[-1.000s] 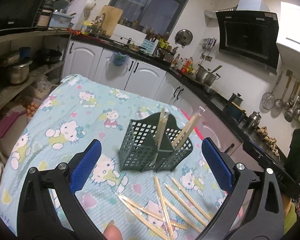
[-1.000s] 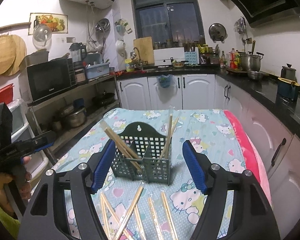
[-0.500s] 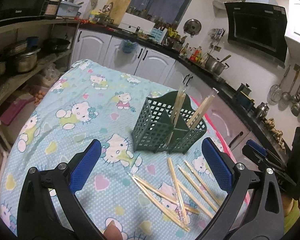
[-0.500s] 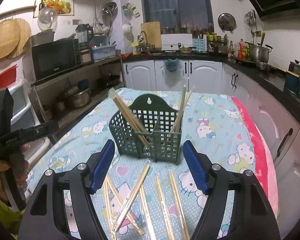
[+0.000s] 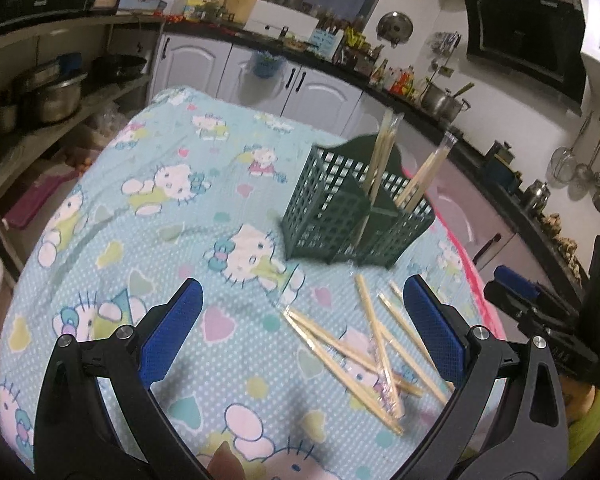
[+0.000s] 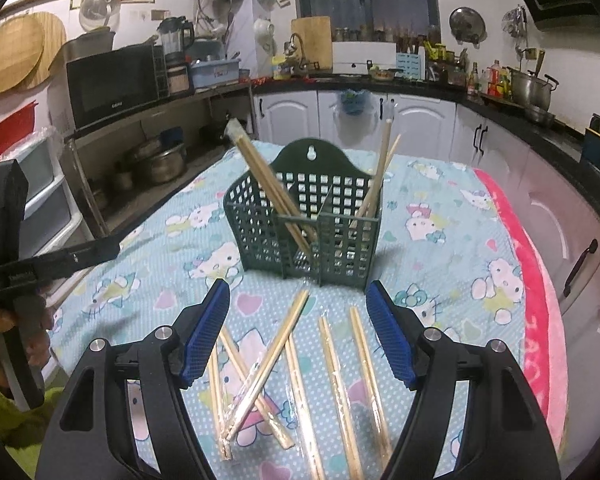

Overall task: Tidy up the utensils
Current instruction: 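Withdraw the left tool from the caddy back over the chopstick pile, then lower the left tool onto the pile and close it on a wrapped pair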

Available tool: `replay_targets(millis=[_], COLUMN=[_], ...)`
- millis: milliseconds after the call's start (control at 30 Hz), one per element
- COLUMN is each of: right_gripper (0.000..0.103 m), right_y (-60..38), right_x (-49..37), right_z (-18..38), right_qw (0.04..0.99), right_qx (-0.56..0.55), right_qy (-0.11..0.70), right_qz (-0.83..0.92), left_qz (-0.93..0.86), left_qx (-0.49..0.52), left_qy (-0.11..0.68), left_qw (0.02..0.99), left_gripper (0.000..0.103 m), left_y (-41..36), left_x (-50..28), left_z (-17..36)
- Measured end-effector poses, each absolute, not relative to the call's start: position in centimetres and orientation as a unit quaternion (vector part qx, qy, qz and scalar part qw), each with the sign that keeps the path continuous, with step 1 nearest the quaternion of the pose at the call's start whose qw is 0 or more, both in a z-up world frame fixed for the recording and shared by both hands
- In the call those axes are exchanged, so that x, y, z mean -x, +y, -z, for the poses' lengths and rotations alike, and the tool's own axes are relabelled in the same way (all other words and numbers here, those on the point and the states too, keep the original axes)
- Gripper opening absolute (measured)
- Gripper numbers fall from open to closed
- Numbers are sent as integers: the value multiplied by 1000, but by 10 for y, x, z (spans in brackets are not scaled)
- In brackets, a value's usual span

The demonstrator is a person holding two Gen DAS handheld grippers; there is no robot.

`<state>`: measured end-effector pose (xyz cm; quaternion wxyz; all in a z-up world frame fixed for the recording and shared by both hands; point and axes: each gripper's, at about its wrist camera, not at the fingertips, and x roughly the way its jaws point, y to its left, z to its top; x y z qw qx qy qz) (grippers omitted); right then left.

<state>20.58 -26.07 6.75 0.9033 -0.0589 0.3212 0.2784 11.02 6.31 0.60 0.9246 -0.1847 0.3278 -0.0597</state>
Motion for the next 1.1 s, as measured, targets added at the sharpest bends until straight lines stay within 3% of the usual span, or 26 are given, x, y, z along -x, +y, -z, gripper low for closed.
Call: replay_targets(millis=[200, 467, 633, 1100], right_gripper=[68, 56, 46, 42], right_y=[-255, -246, -238, -215], right_x=[-211, -228, -243, -276], right_z=[-51, -27, -9, 16], right_qw=[895, 879, 869, 856], right_qx=[70, 82, 90, 112], right_qy=[341, 375, 397, 422], right_qz=[-279, -282, -282, -278], left_qz=[58, 90, 105, 96], left_qx=[188, 212, 216, 235], left_qy=[359, 402, 425, 461], left_qw=[912, 886, 872, 850], left_gripper=[92, 42, 28, 27], left_y=[64, 59, 51, 47], left_x=[-116, -128, -138, -187], left_z=[16, 44, 59, 77])
